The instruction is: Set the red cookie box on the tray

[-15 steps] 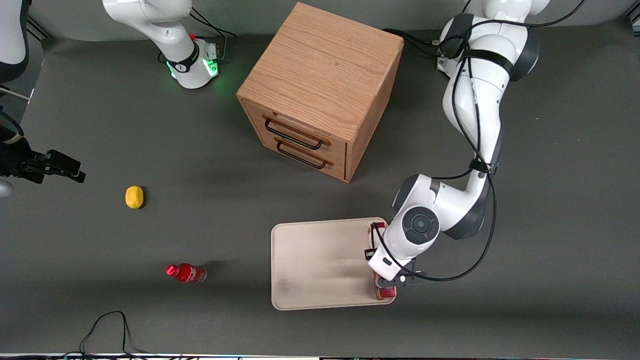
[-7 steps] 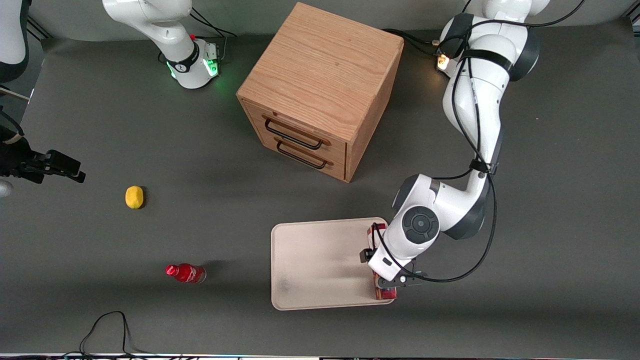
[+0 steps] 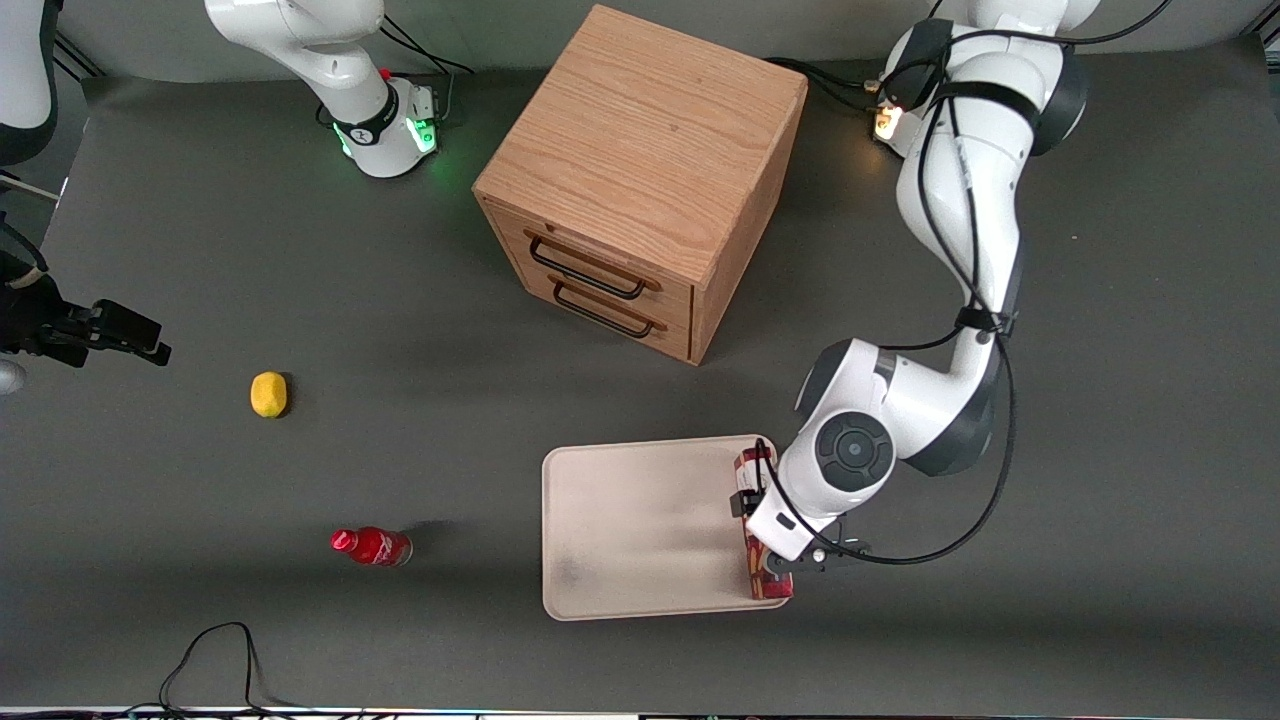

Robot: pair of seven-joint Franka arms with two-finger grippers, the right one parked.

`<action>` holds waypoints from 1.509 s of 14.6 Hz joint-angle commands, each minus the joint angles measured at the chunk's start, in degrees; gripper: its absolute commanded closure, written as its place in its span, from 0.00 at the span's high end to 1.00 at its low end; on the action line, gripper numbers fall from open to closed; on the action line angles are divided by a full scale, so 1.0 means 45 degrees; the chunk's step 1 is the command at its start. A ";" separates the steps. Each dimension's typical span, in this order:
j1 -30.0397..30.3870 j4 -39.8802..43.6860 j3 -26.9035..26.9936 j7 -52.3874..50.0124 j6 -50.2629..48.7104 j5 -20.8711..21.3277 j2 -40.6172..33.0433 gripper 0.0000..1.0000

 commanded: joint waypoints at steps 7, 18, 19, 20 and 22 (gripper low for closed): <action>0.1050 -0.5397 0.0025 0.1977 -0.2305 -0.0291 -0.6225 1.00; 0.3265 -0.9216 0.2302 0.6054 -0.4745 -0.0196 -1.1507 1.00; 0.2990 -0.9216 0.3122 0.7435 -0.4843 -0.0196 -1.1702 1.00; 0.2871 -0.9197 0.3768 0.8589 -0.4941 -0.0254 -1.1743 1.00; 0.2714 -0.8964 0.4340 0.8641 -0.5136 -0.0293 -1.1646 1.00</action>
